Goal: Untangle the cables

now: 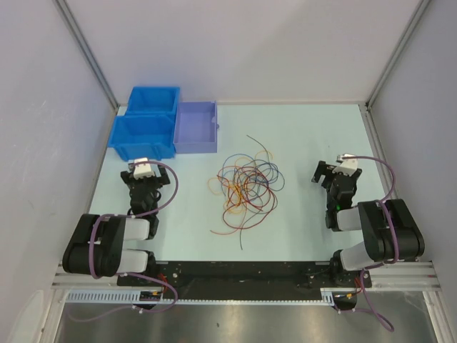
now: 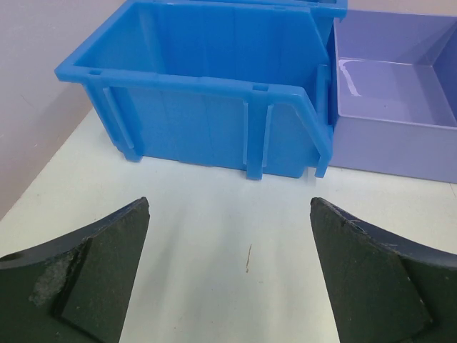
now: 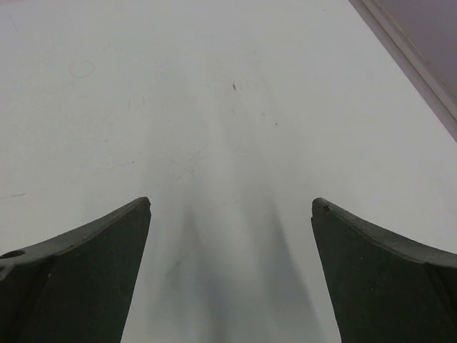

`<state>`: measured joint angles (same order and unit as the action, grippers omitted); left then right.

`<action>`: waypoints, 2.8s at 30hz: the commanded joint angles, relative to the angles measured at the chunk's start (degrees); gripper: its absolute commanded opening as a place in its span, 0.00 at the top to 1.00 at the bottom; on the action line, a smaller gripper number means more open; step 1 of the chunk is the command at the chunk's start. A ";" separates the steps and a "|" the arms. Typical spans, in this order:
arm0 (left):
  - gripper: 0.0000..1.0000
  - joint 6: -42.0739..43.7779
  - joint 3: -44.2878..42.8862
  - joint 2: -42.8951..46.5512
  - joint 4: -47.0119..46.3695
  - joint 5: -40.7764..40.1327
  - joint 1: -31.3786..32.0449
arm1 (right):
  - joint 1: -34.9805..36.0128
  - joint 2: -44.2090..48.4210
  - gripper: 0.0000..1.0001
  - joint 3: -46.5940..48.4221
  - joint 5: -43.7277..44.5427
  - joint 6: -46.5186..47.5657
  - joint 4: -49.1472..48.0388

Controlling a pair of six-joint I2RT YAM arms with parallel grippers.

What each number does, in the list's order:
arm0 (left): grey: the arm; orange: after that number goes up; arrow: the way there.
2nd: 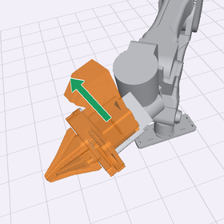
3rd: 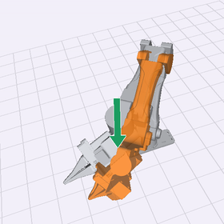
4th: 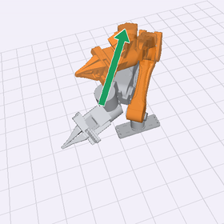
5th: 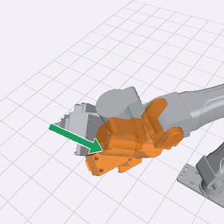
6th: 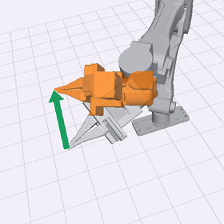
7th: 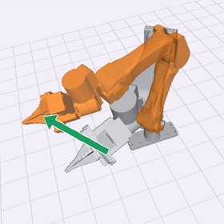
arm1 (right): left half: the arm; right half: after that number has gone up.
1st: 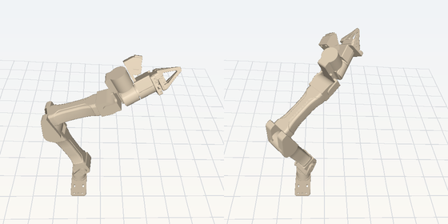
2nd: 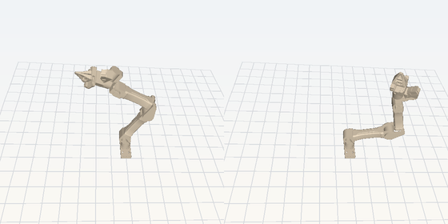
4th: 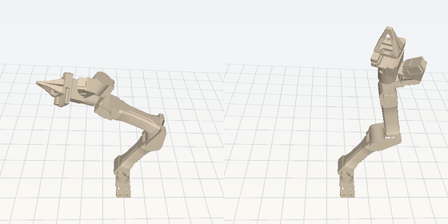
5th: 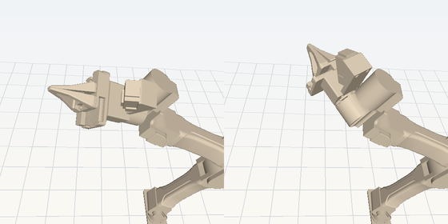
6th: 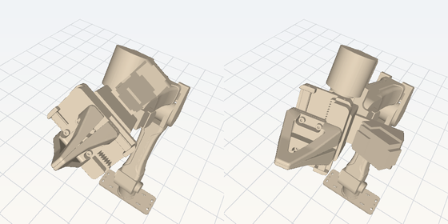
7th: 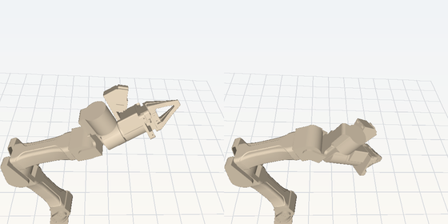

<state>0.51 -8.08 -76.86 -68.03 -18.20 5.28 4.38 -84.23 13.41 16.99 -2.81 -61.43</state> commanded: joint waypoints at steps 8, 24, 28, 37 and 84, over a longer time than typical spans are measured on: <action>0.00 -0.16 0.17 0.13 -3.16 0.79 0.17 | -0.69 -0.50 0.00 1.09 -2.84 1.05 -2.29; 0.00 0.46 -5.44 10.22 15.69 -5.97 4.30 | 3.26 11.41 0.00 6.79 5.23 2.72 15.57; 0.00 -9.44 -15.28 13.39 35.47 -1.69 4.30 | 6.25 24.17 0.00 14.53 1.32 -3.40 28.71; 0.00 -44.14 -28.75 10.50 70.69 12.44 -3.17 | 0.80 34.23 0.00 19.80 -24.90 -36.48 39.08; 0.30 -54.65 -43.95 -9.62 73.75 8.96 31.28 | 12.23 21.03 0.04 30.10 -12.34 -28.66 77.16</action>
<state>-51.79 -50.85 -85.76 8.73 -11.68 36.36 16.75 -63.40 40.97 3.22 -32.32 15.53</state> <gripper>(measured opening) 0.742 0.960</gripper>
